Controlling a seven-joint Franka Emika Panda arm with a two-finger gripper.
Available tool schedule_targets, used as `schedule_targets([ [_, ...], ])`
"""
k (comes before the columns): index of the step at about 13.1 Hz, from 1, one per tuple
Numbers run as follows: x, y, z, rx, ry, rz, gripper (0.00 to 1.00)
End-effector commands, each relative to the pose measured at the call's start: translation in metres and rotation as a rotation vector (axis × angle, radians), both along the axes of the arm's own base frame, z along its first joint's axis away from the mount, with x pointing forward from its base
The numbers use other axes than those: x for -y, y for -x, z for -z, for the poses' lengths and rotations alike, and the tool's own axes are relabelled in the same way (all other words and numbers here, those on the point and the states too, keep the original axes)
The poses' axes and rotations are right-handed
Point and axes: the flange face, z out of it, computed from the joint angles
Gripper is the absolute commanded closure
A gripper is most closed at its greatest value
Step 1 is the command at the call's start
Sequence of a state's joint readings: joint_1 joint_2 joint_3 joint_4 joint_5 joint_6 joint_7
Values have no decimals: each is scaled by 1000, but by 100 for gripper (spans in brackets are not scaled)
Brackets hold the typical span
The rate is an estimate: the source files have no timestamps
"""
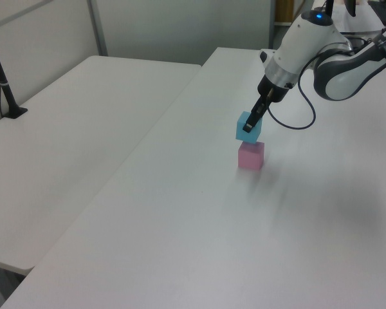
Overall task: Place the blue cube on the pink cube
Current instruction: 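Lower the light-blue cube onto the top of the pink cube, then open the gripper to release the light-blue cube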
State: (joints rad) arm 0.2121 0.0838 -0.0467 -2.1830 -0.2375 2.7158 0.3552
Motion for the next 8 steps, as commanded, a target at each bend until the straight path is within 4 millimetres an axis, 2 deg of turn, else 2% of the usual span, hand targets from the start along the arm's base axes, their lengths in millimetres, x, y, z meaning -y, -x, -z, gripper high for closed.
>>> schedule_targets([
  [1, -9, 0, 6, -50, -28, 77, 77],
  [6, -23, 3, 6, -58, -45, 93, 76],
  [8, -24, 4, 7, -66, -40, 89, 70],
])
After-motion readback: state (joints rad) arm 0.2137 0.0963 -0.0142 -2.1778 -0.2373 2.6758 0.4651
